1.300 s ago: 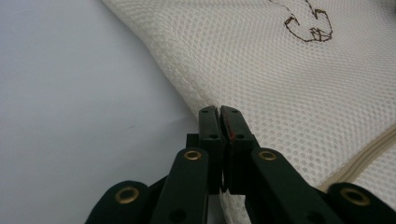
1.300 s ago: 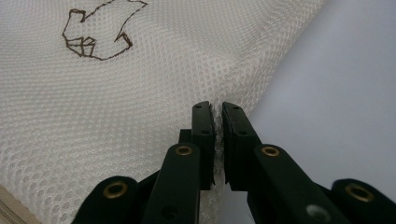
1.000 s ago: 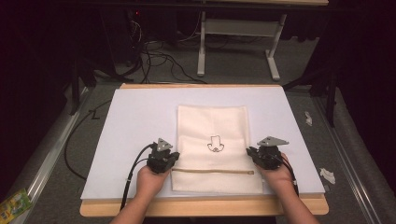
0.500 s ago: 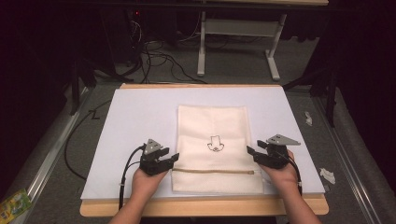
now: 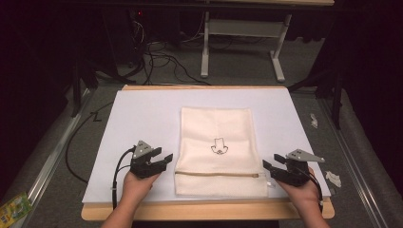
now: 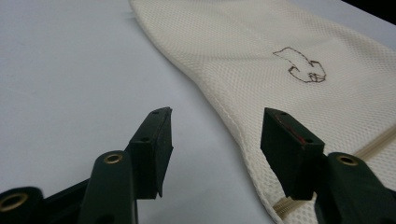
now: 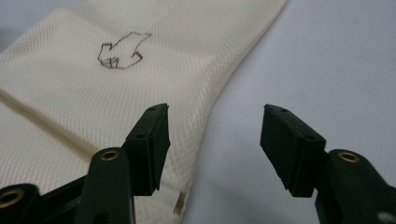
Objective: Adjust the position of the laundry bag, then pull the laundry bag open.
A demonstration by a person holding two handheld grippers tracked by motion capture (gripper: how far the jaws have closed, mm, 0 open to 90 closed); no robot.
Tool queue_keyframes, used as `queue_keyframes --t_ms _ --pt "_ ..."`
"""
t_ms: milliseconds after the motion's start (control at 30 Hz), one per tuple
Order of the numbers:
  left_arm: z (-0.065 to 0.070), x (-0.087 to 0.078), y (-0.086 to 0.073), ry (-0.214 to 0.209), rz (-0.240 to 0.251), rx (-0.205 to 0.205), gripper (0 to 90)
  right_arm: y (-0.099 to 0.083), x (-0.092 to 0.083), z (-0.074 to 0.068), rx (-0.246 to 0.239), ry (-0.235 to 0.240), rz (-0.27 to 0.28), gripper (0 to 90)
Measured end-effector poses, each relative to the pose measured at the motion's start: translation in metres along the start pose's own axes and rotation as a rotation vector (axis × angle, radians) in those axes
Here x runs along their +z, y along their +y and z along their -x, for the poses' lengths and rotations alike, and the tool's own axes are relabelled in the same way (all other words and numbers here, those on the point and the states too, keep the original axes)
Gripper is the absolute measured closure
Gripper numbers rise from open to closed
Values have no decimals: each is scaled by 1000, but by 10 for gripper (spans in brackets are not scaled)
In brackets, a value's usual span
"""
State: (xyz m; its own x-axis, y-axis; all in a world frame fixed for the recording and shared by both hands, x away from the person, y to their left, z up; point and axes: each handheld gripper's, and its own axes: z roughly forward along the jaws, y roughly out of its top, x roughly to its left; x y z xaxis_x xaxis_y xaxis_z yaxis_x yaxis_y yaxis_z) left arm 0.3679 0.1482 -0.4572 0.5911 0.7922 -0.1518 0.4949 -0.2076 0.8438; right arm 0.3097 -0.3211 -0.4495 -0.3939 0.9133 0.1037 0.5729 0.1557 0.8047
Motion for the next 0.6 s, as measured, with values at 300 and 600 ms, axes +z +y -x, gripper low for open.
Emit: queue_keyframes --t_ms 300,600 --pt "5 -2 7 -3 19 4 384 -16 -4 -6 -9 20 -86 560" --pt "12 -1 5 -10 -35 34 339 -19 8 -8 -3 68 -160 611"
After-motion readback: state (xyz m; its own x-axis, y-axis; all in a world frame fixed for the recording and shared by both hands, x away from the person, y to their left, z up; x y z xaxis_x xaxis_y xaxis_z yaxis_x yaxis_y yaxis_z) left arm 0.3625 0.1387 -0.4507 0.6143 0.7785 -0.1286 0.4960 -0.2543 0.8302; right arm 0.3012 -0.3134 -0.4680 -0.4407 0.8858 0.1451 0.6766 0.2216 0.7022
